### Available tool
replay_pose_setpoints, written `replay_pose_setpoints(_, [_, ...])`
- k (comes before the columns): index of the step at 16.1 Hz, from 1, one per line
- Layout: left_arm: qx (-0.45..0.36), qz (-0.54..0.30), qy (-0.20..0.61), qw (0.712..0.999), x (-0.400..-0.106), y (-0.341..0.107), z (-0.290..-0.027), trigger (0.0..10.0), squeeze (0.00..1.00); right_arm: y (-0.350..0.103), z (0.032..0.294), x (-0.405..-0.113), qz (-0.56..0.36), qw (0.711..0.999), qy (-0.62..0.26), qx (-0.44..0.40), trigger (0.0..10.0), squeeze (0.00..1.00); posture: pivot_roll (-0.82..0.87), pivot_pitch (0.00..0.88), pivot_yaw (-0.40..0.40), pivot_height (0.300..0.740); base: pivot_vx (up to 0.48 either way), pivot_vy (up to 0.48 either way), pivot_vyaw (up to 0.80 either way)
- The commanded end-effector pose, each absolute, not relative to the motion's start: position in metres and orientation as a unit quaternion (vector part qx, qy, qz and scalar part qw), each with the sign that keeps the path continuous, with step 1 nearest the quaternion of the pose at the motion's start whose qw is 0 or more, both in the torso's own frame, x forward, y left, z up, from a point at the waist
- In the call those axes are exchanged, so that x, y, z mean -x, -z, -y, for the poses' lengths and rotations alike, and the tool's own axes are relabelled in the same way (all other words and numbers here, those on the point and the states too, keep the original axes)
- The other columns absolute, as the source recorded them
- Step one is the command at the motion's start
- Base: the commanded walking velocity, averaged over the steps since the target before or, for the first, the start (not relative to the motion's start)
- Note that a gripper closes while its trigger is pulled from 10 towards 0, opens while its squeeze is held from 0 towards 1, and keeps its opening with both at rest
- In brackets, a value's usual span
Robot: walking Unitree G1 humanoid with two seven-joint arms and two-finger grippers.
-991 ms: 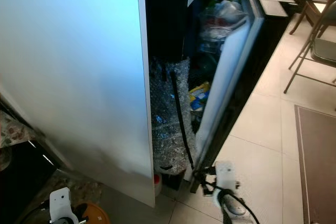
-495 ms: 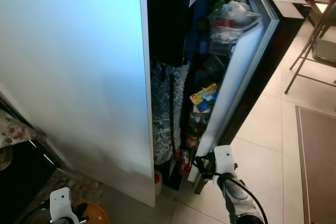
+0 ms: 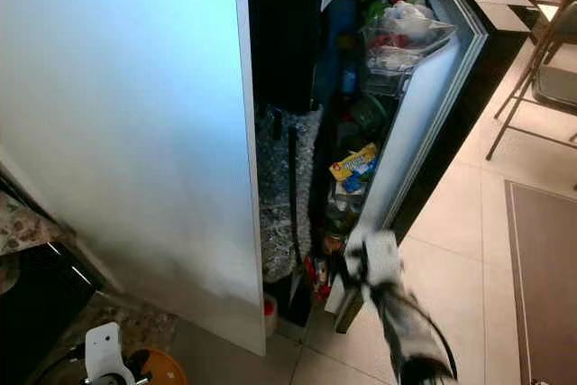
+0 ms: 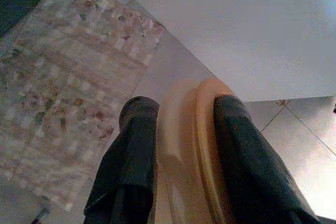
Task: Restocking fridge
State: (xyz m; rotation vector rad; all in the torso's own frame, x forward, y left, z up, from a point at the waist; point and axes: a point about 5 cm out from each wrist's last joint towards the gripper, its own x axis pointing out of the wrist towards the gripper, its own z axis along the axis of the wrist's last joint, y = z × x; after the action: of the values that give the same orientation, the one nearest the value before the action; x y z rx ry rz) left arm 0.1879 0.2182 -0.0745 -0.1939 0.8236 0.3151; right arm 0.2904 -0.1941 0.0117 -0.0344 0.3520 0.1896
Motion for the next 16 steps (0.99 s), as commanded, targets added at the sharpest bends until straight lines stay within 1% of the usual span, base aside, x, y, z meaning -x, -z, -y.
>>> replay_pose_setpoints(1, [0.093,-0.434,-0.146,0.884,-0.171,0.085,-0.21,10.0,0.0,-0.017,0.19,-0.293,-0.155,0.982,-0.109,0.01,10.0,0.0,-0.01,0.024,-0.044,0.74,0.0,0.0,0.0])
replay_pose_setpoints(4, [0.093,-0.435,-0.146,0.884,-0.171,0.085,-0.21,10.0,0.0,-0.028,0.19,-0.301,-0.128,0.985,-0.113,0.006,10.0,0.0,-0.02,0.026,-0.045,0.74,0.0,0.0,0.0])
replay_pose_setpoints(6, [0.093,-0.435,-0.146,0.883,-0.171,0.085,-0.21,10.0,0.0,-0.028,0.189,-0.301,-0.128,0.985,-0.114,0.01,10.0,0.0,-0.01,0.027,-0.045,0.74,0.0,0.0,0.0])
replay_pose_setpoints(8, [0.092,-0.436,-0.147,0.883,-0.17,0.085,-0.211,10.0,0.0,-0.031,0.192,-0.302,-0.116,0.988,-0.097,0.021,10.0,0.0,-0.02,0.03,-0.044,0.74,0.0,0.0,0.0])
replay_pose_setpoints(11, [0.091,-0.435,-0.149,0.883,-0.17,0.085,-0.212,10.0,0.0,-0.038,0.205,-0.306,-0.098,0.993,-0.054,0.02,10.0,0.0,-0.02,0.031,-0.043,0.74,0.0,0.0,0.0])
replay_pose_setpoints(14, [0.09,-0.435,-0.15,0.883,-0.17,0.085,-0.213,10.0,0.0,-0.039,0.209,-0.306,-0.096,0.994,-0.046,0.031,10.0,0.0,-0.02,0.031,-0.043,0.74,0.0,0.0,0.0])
replay_pose_setpoints(16, [0.091,-0.436,-0.15,0.883,-0.17,0.085,-0.213,10.0,0.0,-0.044,0.223,-0.306,-0.081,0.996,0.004,0.037,10.0,0.0,-0.01,0.031,-0.043,0.74,0.0,0.0,0.0])
